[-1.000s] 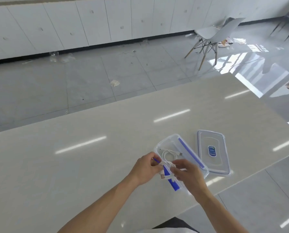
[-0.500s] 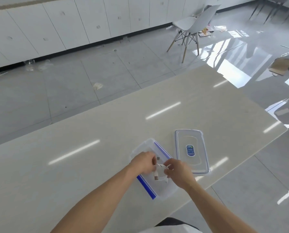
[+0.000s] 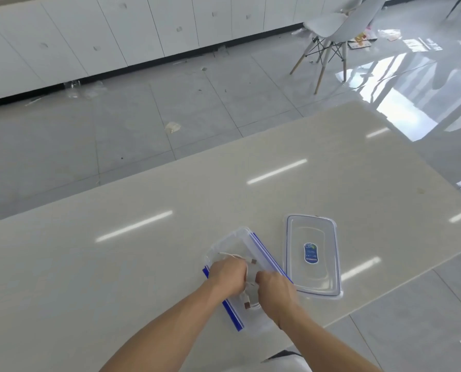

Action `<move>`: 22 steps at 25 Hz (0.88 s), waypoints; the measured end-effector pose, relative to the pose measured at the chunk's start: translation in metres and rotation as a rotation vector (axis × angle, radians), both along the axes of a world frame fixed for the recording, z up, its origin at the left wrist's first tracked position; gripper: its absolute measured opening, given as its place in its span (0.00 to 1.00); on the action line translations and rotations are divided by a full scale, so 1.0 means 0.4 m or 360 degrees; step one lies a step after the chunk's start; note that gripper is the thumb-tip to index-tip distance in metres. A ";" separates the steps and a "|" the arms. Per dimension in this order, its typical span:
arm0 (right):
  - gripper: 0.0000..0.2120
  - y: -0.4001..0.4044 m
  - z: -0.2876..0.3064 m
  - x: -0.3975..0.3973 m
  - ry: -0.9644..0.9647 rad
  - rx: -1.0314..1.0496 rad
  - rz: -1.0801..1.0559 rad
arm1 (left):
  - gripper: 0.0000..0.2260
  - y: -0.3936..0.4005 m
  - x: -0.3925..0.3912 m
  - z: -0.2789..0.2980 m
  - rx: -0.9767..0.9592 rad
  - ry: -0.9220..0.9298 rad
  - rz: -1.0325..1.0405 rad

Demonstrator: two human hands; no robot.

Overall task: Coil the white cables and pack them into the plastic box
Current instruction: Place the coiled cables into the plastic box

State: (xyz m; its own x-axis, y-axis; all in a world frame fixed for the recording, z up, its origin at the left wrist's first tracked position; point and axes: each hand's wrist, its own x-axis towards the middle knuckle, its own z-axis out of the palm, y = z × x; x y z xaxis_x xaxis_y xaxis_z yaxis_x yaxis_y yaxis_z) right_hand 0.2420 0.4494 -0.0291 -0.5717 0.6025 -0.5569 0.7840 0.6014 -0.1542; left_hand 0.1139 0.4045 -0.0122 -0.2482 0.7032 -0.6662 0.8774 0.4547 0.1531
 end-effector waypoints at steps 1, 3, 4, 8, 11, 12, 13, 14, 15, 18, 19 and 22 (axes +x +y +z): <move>0.12 -0.002 -0.004 0.000 -0.0007 0.0011 0.0026 | 0.07 -0.002 0.004 -0.002 -0.0005 0.0027 -0.0010; 0.13 -0.005 -0.013 0.001 -0.0002 0.0019 0.0071 | 0.06 -0.009 0.011 -0.004 0.0008 0.0075 -0.0023; 0.13 -0.006 -0.018 0.003 0.0002 0.0023 0.0092 | 0.06 -0.014 0.016 -0.004 0.0019 0.0101 -0.0028; 0.11 -0.004 -0.030 0.006 0.0030 0.0051 0.0166 | 0.06 -0.027 0.028 -0.003 0.0044 0.0190 -0.0054; 0.09 -0.003 -0.029 0.009 0.0038 0.0056 0.0203 | 0.06 -0.032 0.029 0.001 0.0099 0.0221 -0.0092; 0.09 -0.001 -0.028 0.011 0.0047 0.0061 0.0202 | 0.06 -0.034 0.029 0.002 0.0122 0.0228 -0.0108; 0.08 0.000 -0.026 0.012 0.0061 0.0073 0.0206 | 0.05 -0.037 0.029 0.005 0.0146 0.0233 -0.0115; 0.07 0.000 -0.024 0.013 0.0081 0.0084 0.0212 | 0.05 -0.041 0.028 0.008 0.0167 0.0233 -0.0115; 0.07 -0.001 -0.022 0.016 0.0101 0.0086 0.0214 | 0.05 -0.045 0.028 0.012 0.0189 0.0226 -0.0115; 0.09 -0.004 -0.011 0.022 0.0149 0.0091 0.0218 | 0.06 -0.056 0.027 0.023 0.0297 0.0193 -0.0145; 0.10 -0.005 -0.008 0.024 0.0164 0.0091 0.0215 | 0.06 -0.060 0.027 0.027 0.0338 0.0178 -0.0147; 0.10 -0.003 0.005 0.027 0.0213 0.0099 0.0205 | 0.07 -0.076 0.023 0.034 0.0447 0.0142 -0.0112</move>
